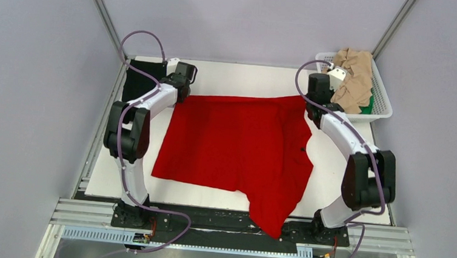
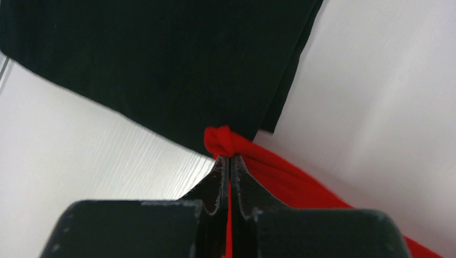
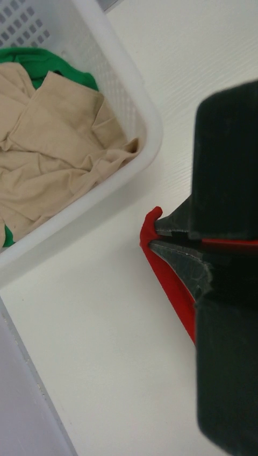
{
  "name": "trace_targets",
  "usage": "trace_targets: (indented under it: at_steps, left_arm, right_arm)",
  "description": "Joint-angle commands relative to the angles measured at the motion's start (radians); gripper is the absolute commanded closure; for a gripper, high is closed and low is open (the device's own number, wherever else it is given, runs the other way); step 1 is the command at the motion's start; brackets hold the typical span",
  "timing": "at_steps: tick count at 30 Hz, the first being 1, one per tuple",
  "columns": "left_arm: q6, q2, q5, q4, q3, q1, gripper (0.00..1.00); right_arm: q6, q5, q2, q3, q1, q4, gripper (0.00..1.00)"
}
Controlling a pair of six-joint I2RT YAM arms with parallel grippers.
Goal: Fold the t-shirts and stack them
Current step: Flatten out the tshirt
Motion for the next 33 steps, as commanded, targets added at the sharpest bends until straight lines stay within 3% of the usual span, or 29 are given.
trace_targets:
  at_steps: [1, 6, 9, 11, 13, 14, 15, 16, 17, 21, 28, 33]
  left_arm:
    - [0.018, 0.085, -0.043, 0.041, 0.152, 0.031, 1.0]
    - [0.025, 0.199, -0.029, 0.026, 0.311, 0.038, 0.94]
    - [0.039, 0.304, -0.008, -0.004, 0.425, 0.049, 0.9]
    - [0.047, 0.364, 0.054, -0.055, 0.561, 0.058, 0.83]
    - [0.053, 0.392, 0.095, -0.101, 0.612, 0.06, 0.64]
    - [0.06, 0.381, 0.115, -0.097, 0.61, 0.06, 0.38]
    - [0.062, 0.367, 0.16, -0.084, 0.587, 0.06, 0.26]
    - [0.069, 0.332, 0.187, -0.042, 0.563, 0.06, 0.07]
    - [0.07, 0.309, 0.239, -0.02, 0.511, 0.059, 0.04]
    - [0.061, 0.192, 0.35, 0.084, 0.387, 0.053, 0.0]
    - [0.048, 0.052, 0.403, 0.033, 0.287, 0.014, 0.0]
    - [0.018, -0.076, 0.392, 0.033, 0.104, -0.055, 0.0]
  right_arm:
    - [-0.017, 0.016, 0.131, 0.146, -0.017, 0.095, 0.98]
    - [-0.023, 0.002, 0.327, 0.317, -0.033, 0.093, 0.97]
    - [-0.012, -0.093, 0.477, 0.464, -0.063, 0.074, 0.95]
    - [0.01, -0.138, 0.564, 0.588, -0.078, -0.012, 0.76]
    - [-0.009, -0.178, 0.604, 0.653, -0.077, -0.045, 0.48]
    - [-0.017, -0.202, 0.602, 0.661, -0.077, -0.046, 0.37]
    - [-0.021, -0.226, 0.592, 0.659, -0.077, -0.045, 0.28]
    - [-0.022, -0.25, 0.567, 0.649, -0.078, -0.041, 0.21]
    - [-0.025, -0.285, 0.545, 0.634, -0.078, -0.031, 0.16]
    - [-0.012, -0.441, 0.471, 0.536, -0.076, 0.026, 0.0]
    - [0.125, -0.638, 0.414, 0.382, -0.074, 0.054, 0.0]
    - [0.21, -0.751, 0.449, 0.361, -0.075, 0.074, 0.0]
